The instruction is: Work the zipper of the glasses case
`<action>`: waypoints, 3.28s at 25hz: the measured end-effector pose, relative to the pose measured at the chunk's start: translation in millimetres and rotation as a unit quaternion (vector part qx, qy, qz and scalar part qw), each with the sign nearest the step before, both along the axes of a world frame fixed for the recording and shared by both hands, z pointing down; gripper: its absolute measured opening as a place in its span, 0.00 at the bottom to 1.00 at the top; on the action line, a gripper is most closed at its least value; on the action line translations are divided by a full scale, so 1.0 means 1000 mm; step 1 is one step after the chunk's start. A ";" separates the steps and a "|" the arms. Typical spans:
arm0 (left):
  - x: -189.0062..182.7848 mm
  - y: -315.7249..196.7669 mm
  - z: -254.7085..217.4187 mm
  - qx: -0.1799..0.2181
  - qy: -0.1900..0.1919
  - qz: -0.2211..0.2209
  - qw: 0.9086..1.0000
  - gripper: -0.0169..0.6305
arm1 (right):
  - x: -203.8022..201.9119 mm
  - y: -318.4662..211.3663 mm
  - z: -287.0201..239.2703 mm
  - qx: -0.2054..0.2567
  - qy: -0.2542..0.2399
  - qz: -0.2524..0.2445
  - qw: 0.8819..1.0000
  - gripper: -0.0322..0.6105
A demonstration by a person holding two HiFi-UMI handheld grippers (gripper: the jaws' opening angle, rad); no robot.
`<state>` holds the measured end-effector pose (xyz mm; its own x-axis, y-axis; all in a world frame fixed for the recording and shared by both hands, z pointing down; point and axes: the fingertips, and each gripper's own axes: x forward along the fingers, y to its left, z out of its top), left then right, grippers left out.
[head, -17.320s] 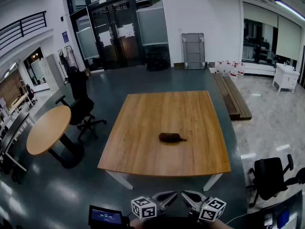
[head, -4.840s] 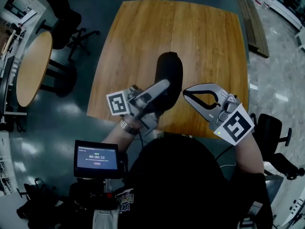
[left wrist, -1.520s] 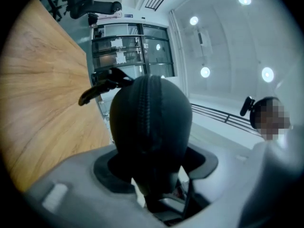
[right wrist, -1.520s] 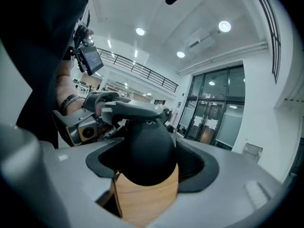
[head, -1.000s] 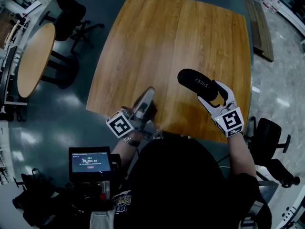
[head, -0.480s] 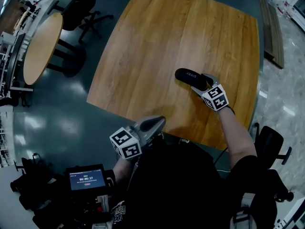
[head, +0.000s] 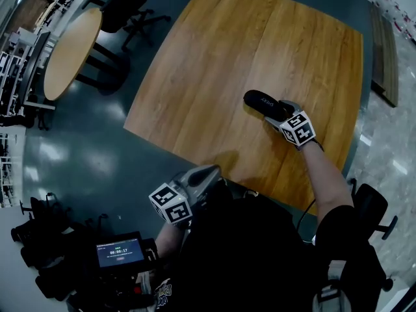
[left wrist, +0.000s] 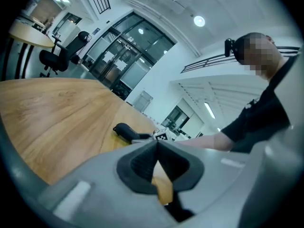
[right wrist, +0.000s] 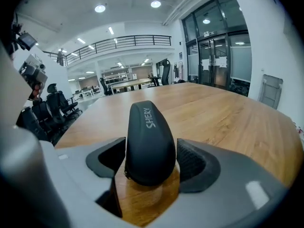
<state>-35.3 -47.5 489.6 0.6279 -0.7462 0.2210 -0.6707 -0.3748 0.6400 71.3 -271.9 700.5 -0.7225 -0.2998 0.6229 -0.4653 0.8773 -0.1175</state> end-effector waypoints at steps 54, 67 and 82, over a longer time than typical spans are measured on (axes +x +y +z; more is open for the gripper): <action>0.020 0.184 -0.025 0.074 0.059 0.259 0.961 0.02 | -0.066 0.411 -0.259 0.039 -0.320 0.246 0.914 0.06; 0.055 0.237 -0.030 0.093 0.030 0.217 0.971 0.02 | -0.020 0.463 -0.263 0.036 -0.350 0.218 0.910 0.06; 0.116 0.237 -0.045 0.098 0.011 0.254 0.962 0.02 | 0.037 0.457 -0.288 0.069 -0.342 0.243 0.905 0.06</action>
